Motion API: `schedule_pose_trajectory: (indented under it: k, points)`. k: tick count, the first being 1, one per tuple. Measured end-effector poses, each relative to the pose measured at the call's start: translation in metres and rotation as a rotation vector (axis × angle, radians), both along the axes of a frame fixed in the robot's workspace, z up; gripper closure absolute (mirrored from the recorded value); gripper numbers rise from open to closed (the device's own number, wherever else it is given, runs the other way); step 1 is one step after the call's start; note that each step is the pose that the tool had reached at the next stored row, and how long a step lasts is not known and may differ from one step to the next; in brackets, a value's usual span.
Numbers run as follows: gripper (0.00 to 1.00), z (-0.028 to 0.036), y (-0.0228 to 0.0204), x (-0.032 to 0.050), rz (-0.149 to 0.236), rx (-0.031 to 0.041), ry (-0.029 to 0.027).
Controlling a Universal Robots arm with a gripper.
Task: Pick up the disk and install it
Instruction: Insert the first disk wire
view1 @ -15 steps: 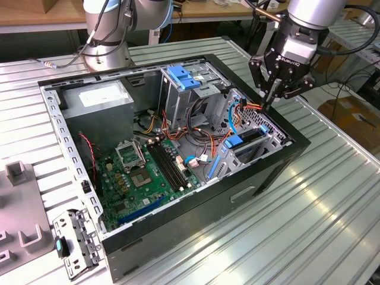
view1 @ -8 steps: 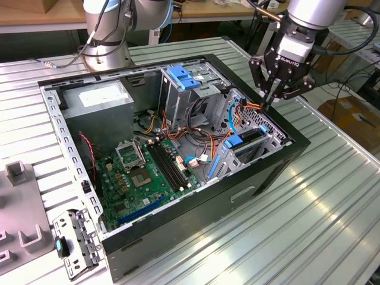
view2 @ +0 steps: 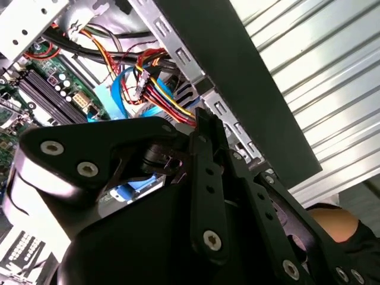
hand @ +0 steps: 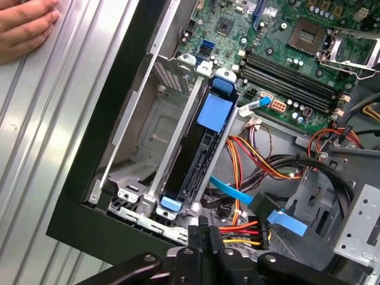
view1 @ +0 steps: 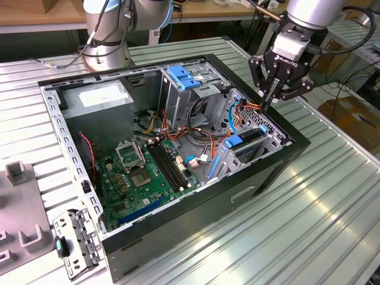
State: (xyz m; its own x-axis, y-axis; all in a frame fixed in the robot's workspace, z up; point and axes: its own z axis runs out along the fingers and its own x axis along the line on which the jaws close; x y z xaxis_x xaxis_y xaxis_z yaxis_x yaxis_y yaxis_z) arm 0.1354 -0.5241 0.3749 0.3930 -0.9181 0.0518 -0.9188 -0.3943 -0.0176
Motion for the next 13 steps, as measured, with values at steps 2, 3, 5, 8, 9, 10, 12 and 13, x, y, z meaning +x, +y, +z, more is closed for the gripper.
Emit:
schedule_pose_trajectory:
  k: [2,3,5,8,9,10,12,13]
  points:
    - [0.84,0.0,-0.0001,-0.002,-0.004,0.0,-0.0002]
    - [0.84,0.0,-0.0001,-0.002,-0.013,-0.0001,-0.0002]
    - [0.84,-0.0001,0.0,-0.0021,-0.055,-0.0001,-0.0002]
    - [0.84,-0.0004,0.0,-0.0021,-0.132,-0.0001,-0.0001]
    - [0.84,-0.0004,0.0,-0.0021,-0.149,-0.0002,-0.0001]
    - [0.84,-0.0005,0.0,-0.0021,-0.17,-0.0001,-0.0001]
    - [0.84,-0.0008,0.0,-0.0021,-0.234,0.0,-0.0001]
    - [0.84,-0.0009,0.0,-0.0021,-0.275,-0.0001,-0.0002]
